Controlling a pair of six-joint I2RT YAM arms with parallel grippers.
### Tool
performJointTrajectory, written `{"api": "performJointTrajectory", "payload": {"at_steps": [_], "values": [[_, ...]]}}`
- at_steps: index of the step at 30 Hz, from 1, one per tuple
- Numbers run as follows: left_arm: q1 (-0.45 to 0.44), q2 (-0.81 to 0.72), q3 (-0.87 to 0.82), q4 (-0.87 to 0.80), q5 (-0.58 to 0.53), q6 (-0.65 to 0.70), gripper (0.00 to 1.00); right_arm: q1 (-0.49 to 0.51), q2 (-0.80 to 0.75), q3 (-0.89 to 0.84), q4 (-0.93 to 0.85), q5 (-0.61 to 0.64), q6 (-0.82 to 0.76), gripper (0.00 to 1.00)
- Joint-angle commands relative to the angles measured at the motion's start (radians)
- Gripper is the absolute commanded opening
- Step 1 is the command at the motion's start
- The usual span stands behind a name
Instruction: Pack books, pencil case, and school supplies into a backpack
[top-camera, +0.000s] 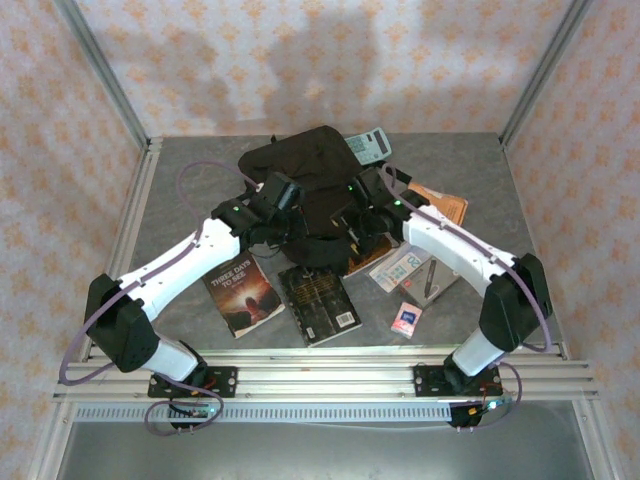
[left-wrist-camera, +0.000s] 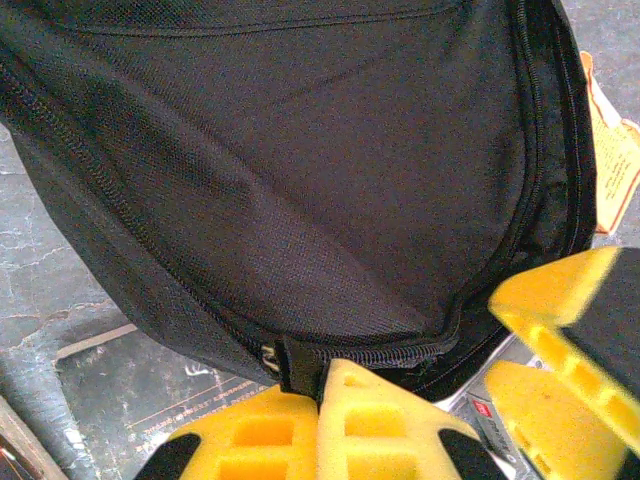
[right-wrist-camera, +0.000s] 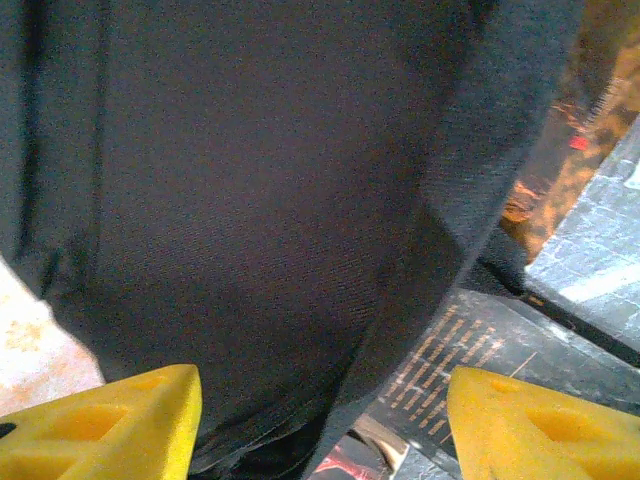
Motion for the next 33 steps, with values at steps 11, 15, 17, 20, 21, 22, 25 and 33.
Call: {"api": "performJointTrajectory", "payload": {"at_steps": [11, 15, 17, 20, 21, 22, 25, 33], "values": [[-0.005, -0.031, 0.048, -0.045, -0.078, 0.036, 0.00, 0.001, 0.045, -0.044, -0.043, 0.124, -0.036, 0.15], [0.031, -0.036, 0.051, -0.084, -0.134, 0.079, 0.00, -0.002, 0.040, -0.039, -0.072, 0.163, -0.084, 0.00], [0.072, -0.038, 0.041, -0.087, -0.137, 0.100, 0.00, -0.005, 0.035, -0.038, -0.081, 0.173, -0.115, 0.00], [0.143, -0.030, 0.032, -0.090, -0.114, 0.117, 0.00, -0.011, 0.029, -0.038, -0.092, 0.183, -0.152, 0.00], [0.158, -0.026, 0.033, -0.092, -0.112, 0.123, 0.00, -0.012, 0.027, -0.036, -0.093, 0.184, -0.163, 0.00], [0.176, -0.021, 0.036, -0.093, -0.111, 0.131, 0.00, -0.013, 0.025, -0.035, -0.096, 0.187, -0.174, 0.00], [0.209, -0.002, 0.052, -0.092, -0.124, 0.164, 0.00, -0.016, 0.019, -0.033, -0.098, 0.189, -0.209, 0.00], [0.310, 0.068, 0.070, -0.079, -0.123, 0.193, 0.00, -0.061, -0.016, -0.041, -0.109, 0.205, -0.297, 0.00]]}}
